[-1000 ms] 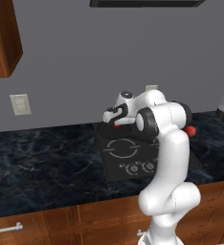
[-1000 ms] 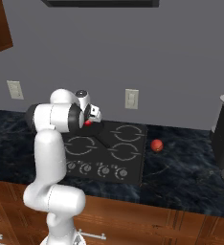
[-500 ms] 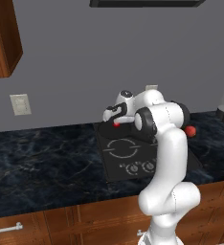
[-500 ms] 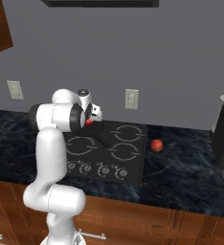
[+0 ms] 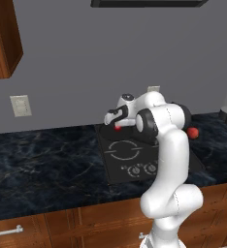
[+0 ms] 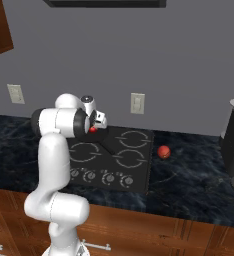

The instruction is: Place the pan on the rear left burner on the stove. Then place the tomato and the onion in the pan and turn on the rear left burner.

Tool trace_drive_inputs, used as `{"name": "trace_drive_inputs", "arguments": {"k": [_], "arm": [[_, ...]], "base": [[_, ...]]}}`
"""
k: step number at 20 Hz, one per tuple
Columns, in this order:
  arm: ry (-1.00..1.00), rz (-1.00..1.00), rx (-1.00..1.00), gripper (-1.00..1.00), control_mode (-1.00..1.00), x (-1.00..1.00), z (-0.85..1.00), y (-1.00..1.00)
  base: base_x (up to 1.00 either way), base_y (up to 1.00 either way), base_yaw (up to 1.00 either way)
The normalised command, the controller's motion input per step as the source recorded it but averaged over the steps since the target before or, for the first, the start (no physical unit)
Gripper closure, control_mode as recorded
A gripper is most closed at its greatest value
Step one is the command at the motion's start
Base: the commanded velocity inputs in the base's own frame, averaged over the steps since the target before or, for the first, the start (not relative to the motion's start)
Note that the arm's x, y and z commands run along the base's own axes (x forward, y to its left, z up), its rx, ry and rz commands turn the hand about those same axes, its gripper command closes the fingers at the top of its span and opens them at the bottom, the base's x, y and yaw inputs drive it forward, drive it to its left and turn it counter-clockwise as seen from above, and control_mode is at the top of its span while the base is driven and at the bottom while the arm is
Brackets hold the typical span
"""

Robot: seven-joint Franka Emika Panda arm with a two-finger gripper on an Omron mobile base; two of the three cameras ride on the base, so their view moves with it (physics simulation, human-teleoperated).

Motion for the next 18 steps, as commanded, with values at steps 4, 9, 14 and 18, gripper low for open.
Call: {"name": "trace_drive_inputs", "arguments": {"k": [4, 9, 14, 18], "arm": [[0.0, 0.0, 0.0, 1.0, -1.0, 0.0, -0.19, 0.0], [0.0, 0.0, 0.0, 1.0, -1.0, 0.0, -0.03, 0.0], [0.0, 0.0, 0.0, -1.0, -1.0, 0.0, 0.0, 0.0], [0.0, 0.0, 0.0, -1.0, -1.0, 0.0, 0.0, 0.0]], "base": [[0.0, 0.0, 0.0], [0.0, 0.0, 0.0], [0.0, 0.0, 0.0], [0.0, 0.0, 0.0]]}}
